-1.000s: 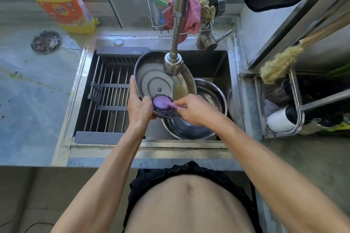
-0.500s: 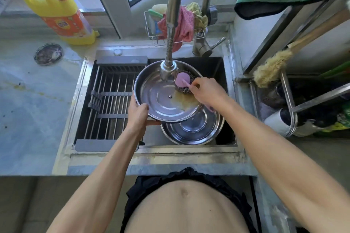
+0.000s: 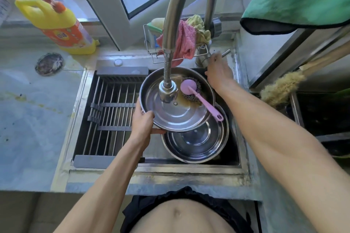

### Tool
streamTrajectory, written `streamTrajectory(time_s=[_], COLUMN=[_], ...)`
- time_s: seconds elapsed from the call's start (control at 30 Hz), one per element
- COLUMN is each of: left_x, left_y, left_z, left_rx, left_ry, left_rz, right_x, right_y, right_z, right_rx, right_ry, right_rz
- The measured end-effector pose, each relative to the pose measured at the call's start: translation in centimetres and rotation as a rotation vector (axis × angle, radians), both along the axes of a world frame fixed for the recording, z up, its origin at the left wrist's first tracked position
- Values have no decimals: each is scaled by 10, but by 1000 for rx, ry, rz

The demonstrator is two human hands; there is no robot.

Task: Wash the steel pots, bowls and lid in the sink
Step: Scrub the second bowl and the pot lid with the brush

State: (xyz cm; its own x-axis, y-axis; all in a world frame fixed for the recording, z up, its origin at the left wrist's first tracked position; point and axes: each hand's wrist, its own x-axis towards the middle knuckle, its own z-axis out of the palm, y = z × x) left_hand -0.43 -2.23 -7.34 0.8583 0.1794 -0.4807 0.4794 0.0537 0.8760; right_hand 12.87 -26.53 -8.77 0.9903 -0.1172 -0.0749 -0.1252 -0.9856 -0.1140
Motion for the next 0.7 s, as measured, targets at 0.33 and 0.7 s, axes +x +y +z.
streamTrajectory(time_s=[0.33,0.7], left_x=[3,-9], left_y=[-4,-9], left_z=[7,19], left_rx=[-12,-14], left_ry=[40,82], left_rz=[-15,-1], right_x=[8,9], right_y=[5,7], right_z=[-14,-19], right_rx=[-88,-72], right_ry=[-8,-20], right_rz=[9,-31])
